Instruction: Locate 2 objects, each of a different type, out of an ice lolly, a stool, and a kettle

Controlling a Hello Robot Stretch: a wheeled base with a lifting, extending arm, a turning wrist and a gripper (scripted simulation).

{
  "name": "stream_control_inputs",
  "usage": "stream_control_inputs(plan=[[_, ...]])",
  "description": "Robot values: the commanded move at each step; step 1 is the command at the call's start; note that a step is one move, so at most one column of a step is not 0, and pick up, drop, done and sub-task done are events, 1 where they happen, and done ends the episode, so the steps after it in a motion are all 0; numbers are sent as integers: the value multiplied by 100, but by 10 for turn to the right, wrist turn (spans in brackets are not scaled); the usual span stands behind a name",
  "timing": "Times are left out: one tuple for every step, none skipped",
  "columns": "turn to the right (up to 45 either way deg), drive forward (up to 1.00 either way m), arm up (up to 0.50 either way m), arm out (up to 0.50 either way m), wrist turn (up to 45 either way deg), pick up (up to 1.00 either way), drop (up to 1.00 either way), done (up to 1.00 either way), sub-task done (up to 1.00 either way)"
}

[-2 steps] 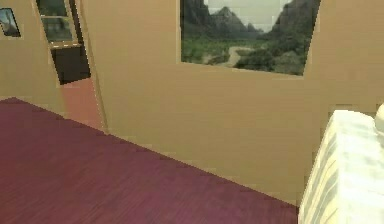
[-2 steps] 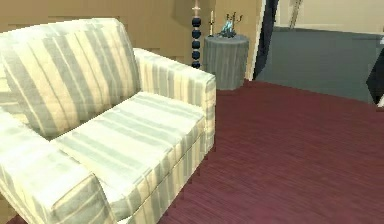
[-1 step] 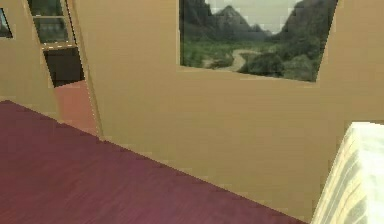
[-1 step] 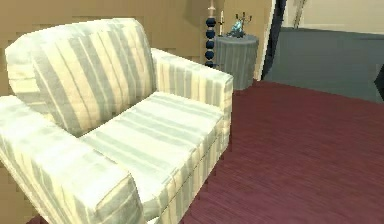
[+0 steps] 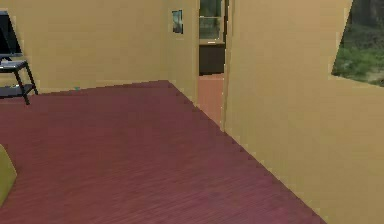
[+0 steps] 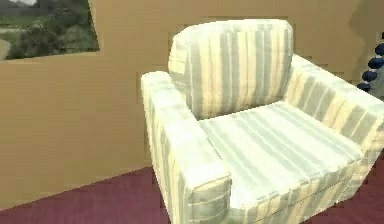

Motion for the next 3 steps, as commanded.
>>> stream_control_inputs(plan=[[0,100,0,0,0,0,0,0,0],[0,100,0,0,0,0,0,0,0],[30,0,0,0,0,0,0,0,0]])
